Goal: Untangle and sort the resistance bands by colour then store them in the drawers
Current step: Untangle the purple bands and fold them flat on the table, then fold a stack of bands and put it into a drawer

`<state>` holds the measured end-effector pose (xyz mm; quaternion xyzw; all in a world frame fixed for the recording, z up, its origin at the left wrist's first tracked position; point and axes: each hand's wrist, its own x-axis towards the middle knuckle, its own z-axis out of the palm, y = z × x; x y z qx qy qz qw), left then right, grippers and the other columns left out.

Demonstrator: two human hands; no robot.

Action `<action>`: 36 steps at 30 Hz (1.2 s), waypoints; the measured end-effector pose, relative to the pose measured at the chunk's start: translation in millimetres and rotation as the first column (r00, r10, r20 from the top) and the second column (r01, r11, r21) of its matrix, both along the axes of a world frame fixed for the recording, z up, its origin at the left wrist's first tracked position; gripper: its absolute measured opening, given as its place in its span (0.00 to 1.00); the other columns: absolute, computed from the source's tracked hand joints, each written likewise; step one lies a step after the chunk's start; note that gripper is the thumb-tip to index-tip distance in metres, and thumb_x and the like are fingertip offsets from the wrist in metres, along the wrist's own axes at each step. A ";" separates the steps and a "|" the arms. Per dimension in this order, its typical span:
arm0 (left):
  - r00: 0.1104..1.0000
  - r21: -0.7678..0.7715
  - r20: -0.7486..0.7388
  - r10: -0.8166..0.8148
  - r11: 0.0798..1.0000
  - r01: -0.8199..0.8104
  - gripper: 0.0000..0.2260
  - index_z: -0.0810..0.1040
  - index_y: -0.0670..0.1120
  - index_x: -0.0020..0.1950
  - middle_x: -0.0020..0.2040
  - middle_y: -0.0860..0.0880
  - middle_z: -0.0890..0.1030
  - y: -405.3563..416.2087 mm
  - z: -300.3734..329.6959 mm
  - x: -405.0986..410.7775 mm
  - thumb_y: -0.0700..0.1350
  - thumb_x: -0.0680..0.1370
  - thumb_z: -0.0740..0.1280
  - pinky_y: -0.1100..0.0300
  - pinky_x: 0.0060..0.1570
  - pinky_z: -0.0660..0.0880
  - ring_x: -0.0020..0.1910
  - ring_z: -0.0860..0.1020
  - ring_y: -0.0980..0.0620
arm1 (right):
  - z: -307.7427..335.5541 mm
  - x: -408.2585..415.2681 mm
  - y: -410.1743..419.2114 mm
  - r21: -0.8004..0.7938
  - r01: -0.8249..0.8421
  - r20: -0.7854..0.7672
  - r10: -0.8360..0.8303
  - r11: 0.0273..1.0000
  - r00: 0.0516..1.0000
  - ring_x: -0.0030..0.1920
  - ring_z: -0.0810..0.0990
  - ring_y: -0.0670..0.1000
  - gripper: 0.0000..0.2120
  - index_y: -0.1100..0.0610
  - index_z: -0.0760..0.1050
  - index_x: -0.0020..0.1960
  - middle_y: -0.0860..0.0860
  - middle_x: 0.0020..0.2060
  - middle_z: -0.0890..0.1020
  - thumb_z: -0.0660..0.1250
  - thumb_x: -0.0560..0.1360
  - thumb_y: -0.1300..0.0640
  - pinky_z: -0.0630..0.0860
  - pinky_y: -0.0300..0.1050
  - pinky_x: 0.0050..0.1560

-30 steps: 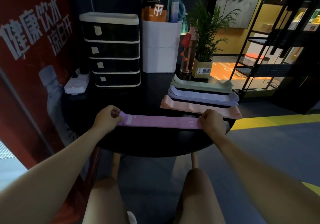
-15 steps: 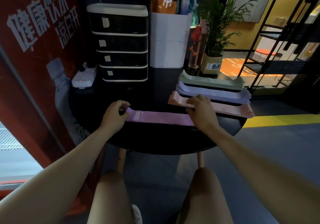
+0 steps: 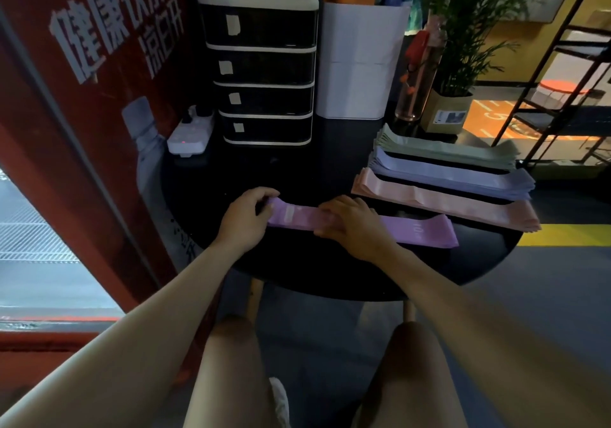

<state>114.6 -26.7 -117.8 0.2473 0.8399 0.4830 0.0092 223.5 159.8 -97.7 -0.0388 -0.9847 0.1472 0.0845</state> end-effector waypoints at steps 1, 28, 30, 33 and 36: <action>1.000 -0.006 -0.003 0.005 1.000 -0.005 0.11 0.76 0.49 0.61 0.62 0.51 0.76 0.7 -0.7 -0.1 0.41 0.80 0.62 0.63 0.58 0.67 0.61 0.73 0.53 | -0.6 -0.2 0.4 -0.001 -0.002 0.002 0.002 1.000 1.000 0.66 0.67 0.54 0.25 0.49 0.67 0.69 0.48 0.66 0.70 0.63 0.75 0.42 0.65 0.52 0.64; 0.989 0.152 -0.054 0.134 0.980 -0.125 0.13 0.73 0.43 0.64 0.62 0.45 0.74 6.6 79.4 -56.7 0.44 0.79 0.63 0.59 0.60 0.70 0.58 0.73 0.52 | 78.6 -69.0 18.4 -0.435 0.042 -0.122 -0.105 0.899 0.987 0.59 0.77 0.53 0.20 0.60 0.73 0.64 0.56 0.58 0.79 0.65 0.77 0.49 0.70 0.39 0.56; 0.984 0.179 -0.068 0.167 0.972 -0.153 0.13 0.73 0.42 0.63 0.59 0.46 0.74 10.7 92.7 -78.3 0.44 0.80 0.62 0.58 0.60 0.70 0.57 0.73 0.52 | 88.6 -96.6 25.4 -0.475 0.071 -0.136 -0.153 0.877 0.979 0.58 0.77 0.53 0.20 0.60 0.73 0.63 0.56 0.57 0.80 0.66 0.76 0.49 0.68 0.38 0.53; 0.965 0.218 -0.075 0.250 0.949 -0.229 0.12 0.73 0.42 0.62 0.55 0.48 0.73 17.5 105.7 -112.0 0.44 0.80 0.62 0.64 0.54 0.68 0.54 0.71 0.54 | 98.5 -137.6 34.3 -0.495 0.083 -0.167 -0.189 0.865 0.968 0.56 0.78 0.55 0.19 0.61 0.73 0.61 0.57 0.54 0.80 0.65 0.76 0.50 0.70 0.41 0.52; 0.954 0.250 -0.038 0.298 0.927 -0.279 0.12 0.73 0.42 0.61 0.58 0.45 0.74 20.4 112.1 -145.7 0.45 0.80 0.62 0.61 0.55 0.70 0.54 0.73 0.52 | 105.7 -171.0 40.4 -0.514 0.091 -0.176 -0.208 0.853 0.962 0.51 0.77 0.52 0.17 0.62 0.74 0.59 0.54 0.52 0.79 0.64 0.77 0.50 0.70 0.40 0.47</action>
